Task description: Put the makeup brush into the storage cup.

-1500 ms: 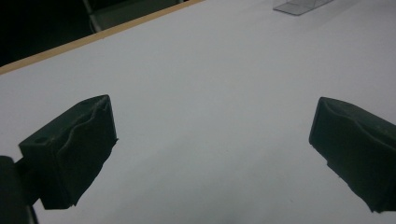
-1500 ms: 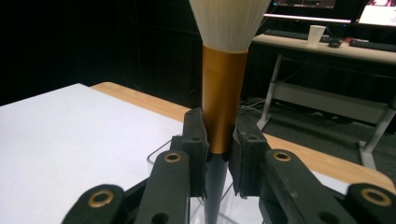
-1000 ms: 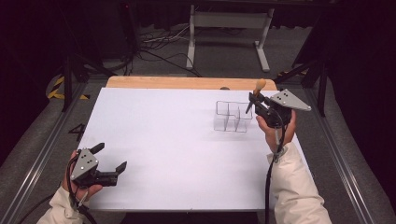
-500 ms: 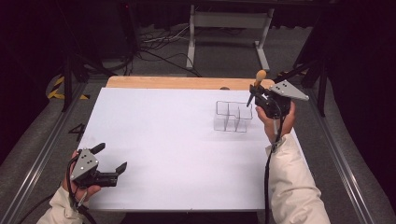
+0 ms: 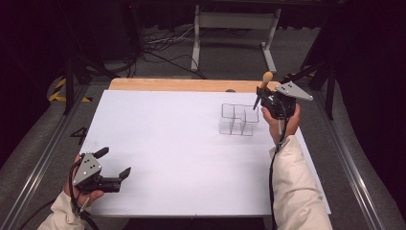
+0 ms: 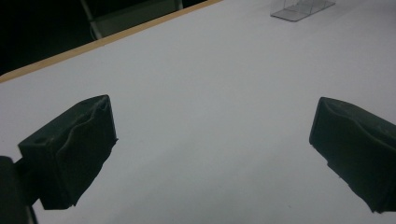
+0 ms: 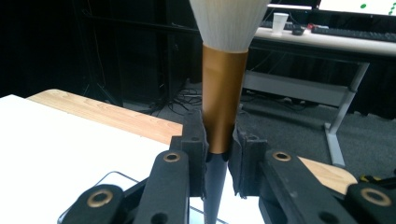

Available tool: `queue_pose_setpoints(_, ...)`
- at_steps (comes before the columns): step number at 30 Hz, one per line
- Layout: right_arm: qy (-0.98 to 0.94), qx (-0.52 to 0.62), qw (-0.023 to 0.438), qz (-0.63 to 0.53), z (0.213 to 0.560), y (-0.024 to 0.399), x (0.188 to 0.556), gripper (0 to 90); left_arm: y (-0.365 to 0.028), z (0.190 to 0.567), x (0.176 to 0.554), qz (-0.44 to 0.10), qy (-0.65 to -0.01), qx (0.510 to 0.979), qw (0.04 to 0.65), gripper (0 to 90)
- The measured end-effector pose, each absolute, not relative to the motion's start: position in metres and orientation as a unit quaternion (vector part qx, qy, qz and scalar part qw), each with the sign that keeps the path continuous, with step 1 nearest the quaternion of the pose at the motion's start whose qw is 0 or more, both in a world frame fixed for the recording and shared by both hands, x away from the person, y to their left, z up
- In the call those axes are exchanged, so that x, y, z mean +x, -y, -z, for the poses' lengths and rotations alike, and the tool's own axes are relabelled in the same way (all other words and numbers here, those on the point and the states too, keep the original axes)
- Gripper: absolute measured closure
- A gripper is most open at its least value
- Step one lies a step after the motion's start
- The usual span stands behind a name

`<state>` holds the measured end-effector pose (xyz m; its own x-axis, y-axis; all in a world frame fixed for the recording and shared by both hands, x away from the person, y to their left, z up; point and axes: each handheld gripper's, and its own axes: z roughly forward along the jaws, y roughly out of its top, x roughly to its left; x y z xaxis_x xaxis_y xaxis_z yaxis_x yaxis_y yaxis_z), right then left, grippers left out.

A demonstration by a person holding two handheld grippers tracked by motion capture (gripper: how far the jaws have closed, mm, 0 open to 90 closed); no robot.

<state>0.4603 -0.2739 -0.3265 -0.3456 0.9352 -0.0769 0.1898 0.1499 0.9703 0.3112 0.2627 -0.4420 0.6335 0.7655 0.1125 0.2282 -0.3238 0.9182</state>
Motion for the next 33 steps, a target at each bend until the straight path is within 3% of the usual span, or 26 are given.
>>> queue_pose_setpoints(33,-0.69,0.443,0.34,-0.46,0.372,0.265,0.468,77.6,-0.259,0.443,0.311,-0.28,-0.317,0.772,0.474,2.2)
